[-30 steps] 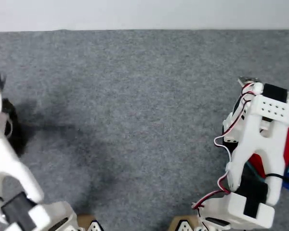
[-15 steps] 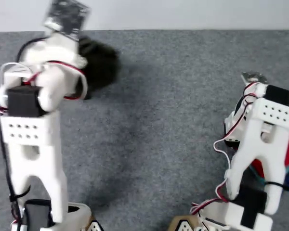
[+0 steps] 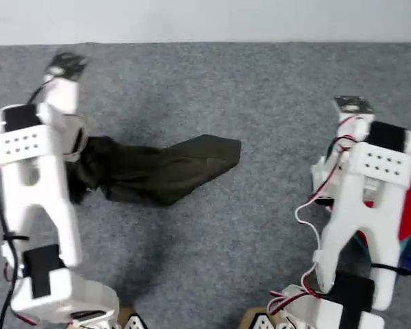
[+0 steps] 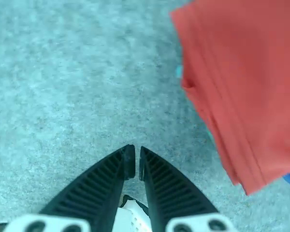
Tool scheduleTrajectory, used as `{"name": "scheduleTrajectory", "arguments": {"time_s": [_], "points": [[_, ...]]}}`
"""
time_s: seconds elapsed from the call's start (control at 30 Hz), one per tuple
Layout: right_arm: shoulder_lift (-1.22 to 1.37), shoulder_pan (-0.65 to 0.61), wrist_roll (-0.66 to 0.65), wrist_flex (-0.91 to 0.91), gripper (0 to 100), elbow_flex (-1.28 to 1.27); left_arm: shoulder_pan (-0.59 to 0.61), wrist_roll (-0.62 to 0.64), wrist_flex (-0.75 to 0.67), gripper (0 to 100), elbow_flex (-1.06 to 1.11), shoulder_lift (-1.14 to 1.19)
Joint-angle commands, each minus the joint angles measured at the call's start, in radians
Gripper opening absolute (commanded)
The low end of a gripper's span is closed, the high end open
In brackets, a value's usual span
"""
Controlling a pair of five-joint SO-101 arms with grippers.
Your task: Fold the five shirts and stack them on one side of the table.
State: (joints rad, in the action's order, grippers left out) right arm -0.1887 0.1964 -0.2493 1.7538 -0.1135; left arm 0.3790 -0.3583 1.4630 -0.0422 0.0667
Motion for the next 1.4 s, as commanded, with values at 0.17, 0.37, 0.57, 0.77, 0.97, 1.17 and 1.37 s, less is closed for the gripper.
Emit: {"name": "scheduleTrajectory", "arguments": {"time_s": [0.17, 0.37, 0.57, 0.77, 0.97, 1.17, 1.37], "points": [[-0.028, -0.266, 0.006, -0.053, 4.1, 0.005, 0.161, -0.08, 0.003, 16, -0.054, -0.052], [0.108, -0.41, 0.002, -0.196, 4.1, 0.012, 0.249, -0.04, 0.034, 16, -0.051, -0.169], [0.331, -0.461, -0.04, -0.242, 9.0, 0.192, 0.256, -0.057, 0.132, 16, -0.051, -0.18], [0.545, -0.506, -0.069, -0.24, 26.3, 0.434, 0.256, -0.08, 0.169, 16, -0.051, -0.164], [0.699, -0.558, -0.071, -0.24, 27.5, 0.594, 0.238, -0.08, 0.17, 16, -0.048, -0.138], [0.713, -0.59, -0.068, -0.234, 27.5, 0.623, 0.147, -0.153, 0.17, 16, 0.07, -0.037], [0.653, -0.567, -0.069, -0.119, 27.5, 0.624, 0.035, -0.172, 0.153, 16, 0.091, 0.089]]}}
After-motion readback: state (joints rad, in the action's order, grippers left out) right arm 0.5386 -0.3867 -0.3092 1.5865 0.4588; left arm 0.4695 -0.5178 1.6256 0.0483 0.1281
